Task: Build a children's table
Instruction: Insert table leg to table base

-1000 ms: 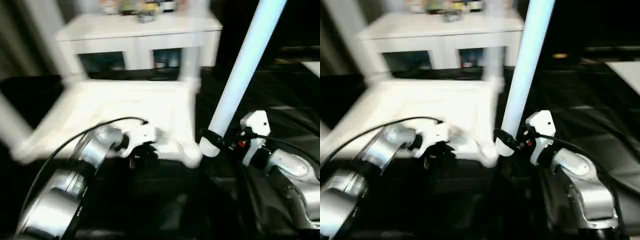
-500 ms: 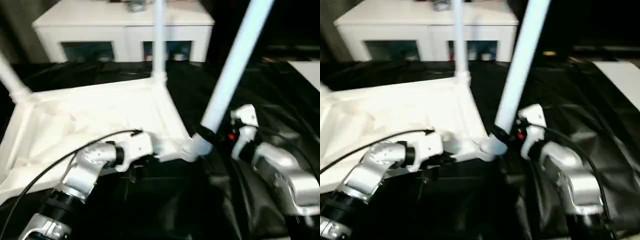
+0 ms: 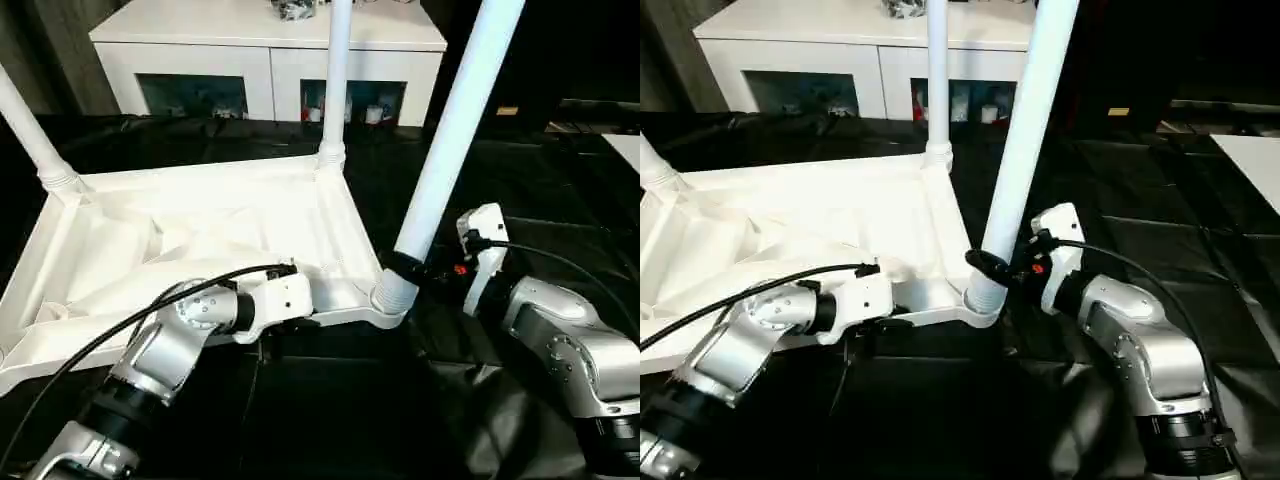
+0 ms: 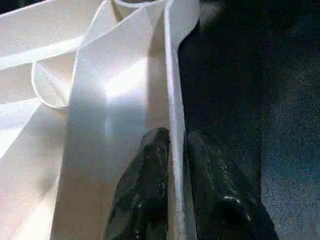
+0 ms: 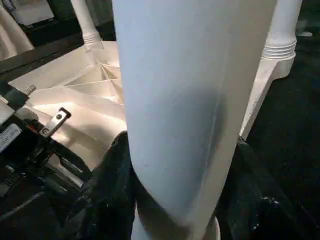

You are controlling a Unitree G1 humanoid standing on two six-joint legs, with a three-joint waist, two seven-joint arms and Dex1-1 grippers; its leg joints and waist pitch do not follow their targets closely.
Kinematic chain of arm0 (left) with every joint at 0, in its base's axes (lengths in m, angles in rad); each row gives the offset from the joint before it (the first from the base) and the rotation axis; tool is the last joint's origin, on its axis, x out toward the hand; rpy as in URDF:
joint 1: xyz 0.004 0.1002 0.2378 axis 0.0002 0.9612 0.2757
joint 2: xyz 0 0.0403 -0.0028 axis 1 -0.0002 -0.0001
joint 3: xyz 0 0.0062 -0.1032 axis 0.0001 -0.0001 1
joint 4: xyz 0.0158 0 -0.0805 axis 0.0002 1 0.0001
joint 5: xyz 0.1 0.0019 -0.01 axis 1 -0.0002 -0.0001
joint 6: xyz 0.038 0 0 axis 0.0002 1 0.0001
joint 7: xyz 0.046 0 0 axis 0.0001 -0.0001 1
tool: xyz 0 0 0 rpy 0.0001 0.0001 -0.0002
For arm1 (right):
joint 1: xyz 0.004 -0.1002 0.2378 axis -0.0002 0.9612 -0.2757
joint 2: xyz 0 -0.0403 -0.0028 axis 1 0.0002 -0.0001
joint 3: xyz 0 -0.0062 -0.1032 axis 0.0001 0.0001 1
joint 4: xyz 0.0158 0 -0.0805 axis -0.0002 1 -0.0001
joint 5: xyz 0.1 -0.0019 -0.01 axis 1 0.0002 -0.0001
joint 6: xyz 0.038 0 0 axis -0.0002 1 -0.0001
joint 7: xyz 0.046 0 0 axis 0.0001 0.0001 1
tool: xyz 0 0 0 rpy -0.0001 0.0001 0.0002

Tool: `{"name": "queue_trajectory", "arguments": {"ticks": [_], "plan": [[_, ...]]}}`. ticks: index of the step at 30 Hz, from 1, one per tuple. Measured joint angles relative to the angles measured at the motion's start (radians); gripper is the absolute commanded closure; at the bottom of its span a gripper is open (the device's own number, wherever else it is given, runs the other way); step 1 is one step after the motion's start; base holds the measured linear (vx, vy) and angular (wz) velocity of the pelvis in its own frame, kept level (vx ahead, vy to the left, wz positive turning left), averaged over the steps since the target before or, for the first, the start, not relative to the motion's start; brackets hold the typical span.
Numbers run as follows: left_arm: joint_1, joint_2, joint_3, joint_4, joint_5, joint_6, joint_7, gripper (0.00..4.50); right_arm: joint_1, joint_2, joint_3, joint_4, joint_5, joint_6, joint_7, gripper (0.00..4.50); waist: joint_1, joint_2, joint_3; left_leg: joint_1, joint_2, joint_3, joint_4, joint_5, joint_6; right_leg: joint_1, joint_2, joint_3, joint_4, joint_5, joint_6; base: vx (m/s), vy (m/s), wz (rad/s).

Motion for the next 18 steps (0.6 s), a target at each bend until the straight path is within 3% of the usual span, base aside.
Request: {"name": "queue_trajectory", "arguments": {"ticks": [12,18], "plan": [[-0.039,-0.031,0.005,0.087,-0.047,-0.033,-0.022,4.46,-0.002,-0.01,-0.006,0.0,0.009,-0.008,0.021,2.66,0.008,0.001,0.0,0.0,0.0,0.003,0.001,0.0,0.0,0.001,-0.001,0.0,0.0,0.002,0.0,0.0,0.0,0.0],[-0.048,-0.018,-0.006,0.093,-0.06,-0.035,-0.054,4.46,-0.009,-0.023,-0.006,0.005,0.008,-0.01,0.025,2.66,0.009,0.001,0.0,0.0,0.0,0.003,0.001,0.0,0.0,0.001,-0.001,0.0,0.0,0.003,0.0,0.0,0.0,0.0]]}}
